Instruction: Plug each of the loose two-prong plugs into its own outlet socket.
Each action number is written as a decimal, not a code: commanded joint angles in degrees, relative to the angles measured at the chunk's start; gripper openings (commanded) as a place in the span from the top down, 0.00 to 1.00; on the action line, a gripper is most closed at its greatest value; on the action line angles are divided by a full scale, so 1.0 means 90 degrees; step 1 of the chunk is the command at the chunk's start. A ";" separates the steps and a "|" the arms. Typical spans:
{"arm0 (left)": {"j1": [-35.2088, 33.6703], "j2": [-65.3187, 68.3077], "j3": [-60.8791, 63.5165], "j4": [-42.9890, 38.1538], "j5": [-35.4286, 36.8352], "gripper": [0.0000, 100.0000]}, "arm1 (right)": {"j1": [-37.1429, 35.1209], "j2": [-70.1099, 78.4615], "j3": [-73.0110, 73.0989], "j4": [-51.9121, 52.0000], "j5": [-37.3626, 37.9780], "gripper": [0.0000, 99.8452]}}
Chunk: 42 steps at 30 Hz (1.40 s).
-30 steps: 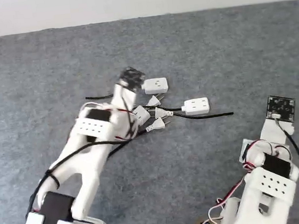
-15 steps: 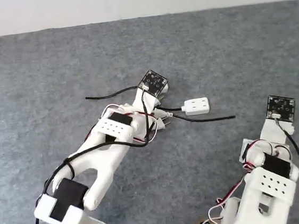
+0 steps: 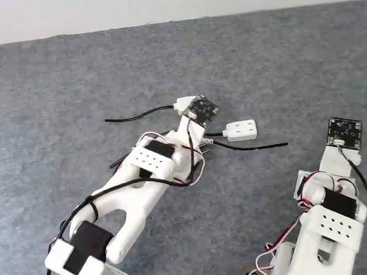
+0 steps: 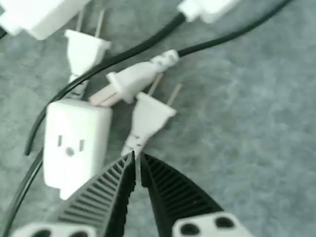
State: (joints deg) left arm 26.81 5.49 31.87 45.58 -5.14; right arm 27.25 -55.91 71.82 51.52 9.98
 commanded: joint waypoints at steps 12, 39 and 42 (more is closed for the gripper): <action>-0.1153 0.0840 -0.0972 -0.0615 0.0039 0.98 | -0.0063 -0.0142 -0.0068 -0.0122 0.0078 0.80; -0.3175 0.1426 -0.2203 -0.1358 0.0059 0.98 | -0.0269 -0.0171 0.0000 -0.0112 0.0107 0.80; -0.3350 0.1455 -0.2203 -0.1358 0.0059 0.98 | -0.0269 -0.0171 0.0000 -0.0112 0.0107 0.80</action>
State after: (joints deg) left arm -2.11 18.68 14.29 34.86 -5.14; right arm 25.32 -56.44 72.44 51.52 10.24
